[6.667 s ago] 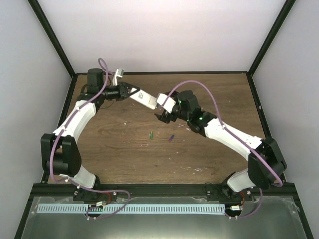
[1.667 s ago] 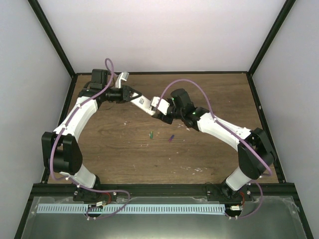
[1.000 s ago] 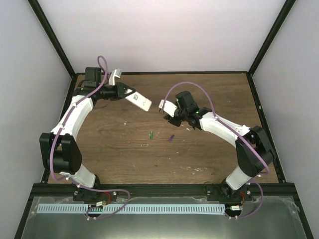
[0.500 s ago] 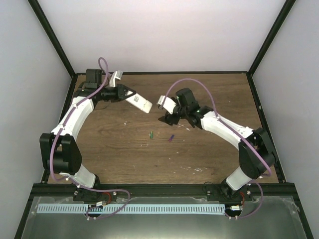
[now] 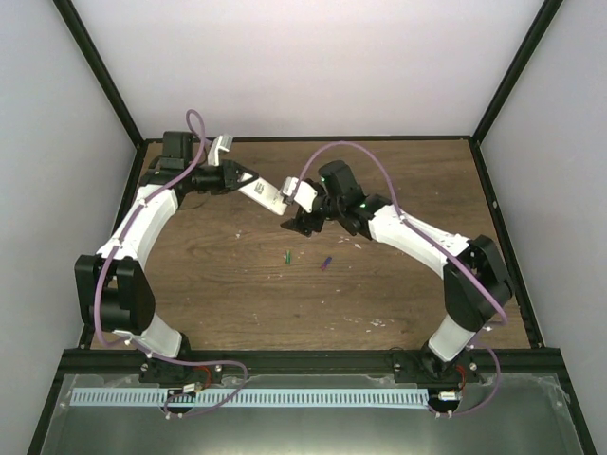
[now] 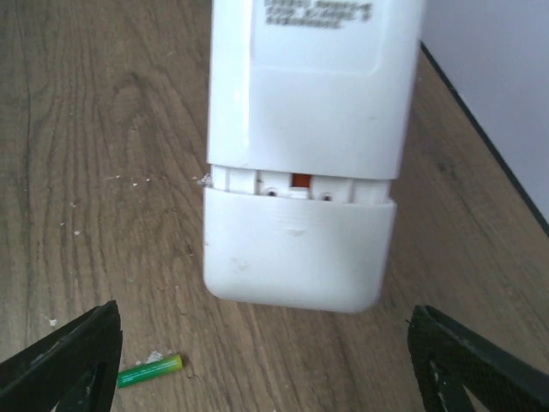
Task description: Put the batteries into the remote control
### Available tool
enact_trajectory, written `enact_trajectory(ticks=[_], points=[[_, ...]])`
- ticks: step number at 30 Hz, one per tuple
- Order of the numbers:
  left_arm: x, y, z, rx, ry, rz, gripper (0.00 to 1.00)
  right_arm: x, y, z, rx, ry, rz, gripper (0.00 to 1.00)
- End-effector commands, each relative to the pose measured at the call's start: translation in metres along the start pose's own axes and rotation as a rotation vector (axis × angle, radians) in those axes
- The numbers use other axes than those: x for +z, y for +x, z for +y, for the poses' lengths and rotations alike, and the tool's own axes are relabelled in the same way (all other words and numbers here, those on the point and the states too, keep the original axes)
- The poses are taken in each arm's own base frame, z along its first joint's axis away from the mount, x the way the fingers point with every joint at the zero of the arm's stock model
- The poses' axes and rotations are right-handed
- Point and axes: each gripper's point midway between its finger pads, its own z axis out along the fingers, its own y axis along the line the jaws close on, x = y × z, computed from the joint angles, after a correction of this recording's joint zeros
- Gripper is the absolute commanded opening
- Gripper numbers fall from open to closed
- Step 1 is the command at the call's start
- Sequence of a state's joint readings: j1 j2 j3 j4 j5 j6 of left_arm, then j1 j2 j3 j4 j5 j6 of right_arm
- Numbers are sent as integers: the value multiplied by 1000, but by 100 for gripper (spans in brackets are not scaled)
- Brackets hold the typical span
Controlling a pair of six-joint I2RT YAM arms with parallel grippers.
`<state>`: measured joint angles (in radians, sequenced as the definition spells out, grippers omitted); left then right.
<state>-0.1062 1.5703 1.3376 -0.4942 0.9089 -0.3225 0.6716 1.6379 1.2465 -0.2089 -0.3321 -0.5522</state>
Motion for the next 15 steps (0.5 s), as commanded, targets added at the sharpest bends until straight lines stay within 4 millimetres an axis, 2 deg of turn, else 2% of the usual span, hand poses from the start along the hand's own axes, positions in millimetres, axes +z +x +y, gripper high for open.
enact_trajectory(ticks=[1, 8, 10, 15], points=[[-5, -3, -13, 33, 28, -20, 0, 5, -23, 4, -18, -24, -49, 83], [-5, -2, -12, 29, 26, -19, 0, 11, -33, 4, -32, -10, -75, 79], [-5, -1, -11, 29, 26, -19, 0, 12, -34, 4, -36, -8, -77, 75], [-4, -3, -13, 28, 35, -20, 0, 15, -34, 3, -40, 1, -79, 73]])
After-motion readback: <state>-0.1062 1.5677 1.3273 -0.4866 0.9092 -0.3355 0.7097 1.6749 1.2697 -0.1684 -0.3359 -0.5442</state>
